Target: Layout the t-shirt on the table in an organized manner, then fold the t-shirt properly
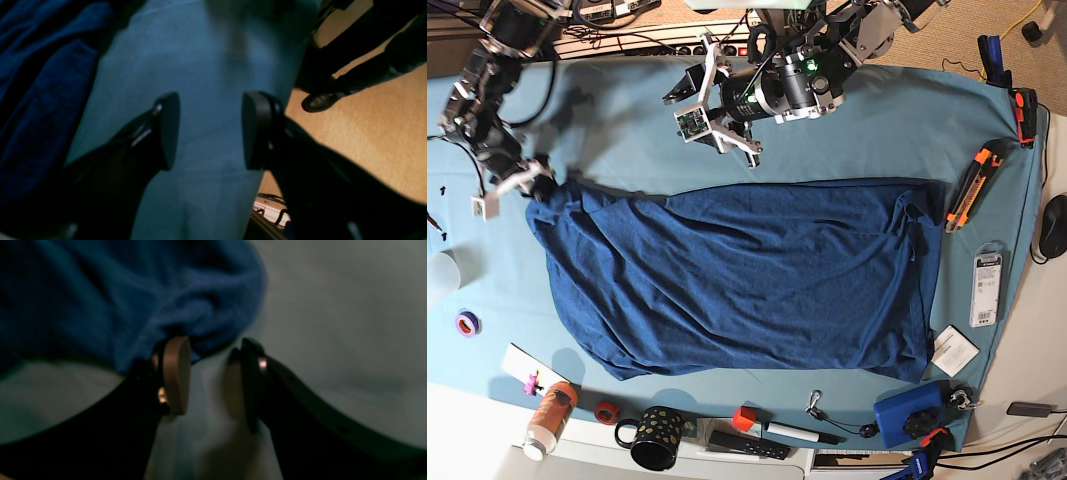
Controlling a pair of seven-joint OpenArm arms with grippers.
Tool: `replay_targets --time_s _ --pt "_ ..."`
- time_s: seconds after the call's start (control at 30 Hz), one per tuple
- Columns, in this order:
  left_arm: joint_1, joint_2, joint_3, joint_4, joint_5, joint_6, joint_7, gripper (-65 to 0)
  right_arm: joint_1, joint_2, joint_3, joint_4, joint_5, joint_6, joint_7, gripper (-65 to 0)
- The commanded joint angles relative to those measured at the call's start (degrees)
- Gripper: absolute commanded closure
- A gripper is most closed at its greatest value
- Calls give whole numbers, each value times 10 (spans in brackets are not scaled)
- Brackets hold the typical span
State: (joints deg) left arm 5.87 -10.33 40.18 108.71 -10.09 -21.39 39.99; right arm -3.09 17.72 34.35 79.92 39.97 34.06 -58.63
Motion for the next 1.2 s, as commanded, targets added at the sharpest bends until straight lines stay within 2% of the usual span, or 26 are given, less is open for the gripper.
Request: replay_targets --time_s 0.0,0.1,0.23,0.53,0.8,0.83,0.93,1.0,1.17 --pt "-4 5 2 10 -6 0 -14 -283 15 4 3 6 11 -2 7 -246" --pt "-1 5 2 10 -5 0 -13 -283 33 -19 2 6 9 -5 2 -246" --pt "-1 5 2 10 -5 0 -8 -283 42 -35 2 6 10 -4 2 -246" --pt "-1 5 2 10 -6 0 -8 -283 42 -36 2 6 12 -2 -4 -246" --pt "-1 5 2 10 -6 0 -8 -283 43 -36 2 6 60 6 -24 -242" --pt "-1 5 2 10 -6 0 -8 -283 44 -36 2 6 59 6 -25 -206" --pt "-1 4 2 10 -6 -1 -4 -283 52 -36 2 6 59 7 -26 -12" --pt "-1 5 2 10 -9 0 5 -283 64 -36 2 6 59 12 -26 0" --pt "-1 5 2 10 -98 -26 17 -283 118 -36 2 6 61 25 -27 0"
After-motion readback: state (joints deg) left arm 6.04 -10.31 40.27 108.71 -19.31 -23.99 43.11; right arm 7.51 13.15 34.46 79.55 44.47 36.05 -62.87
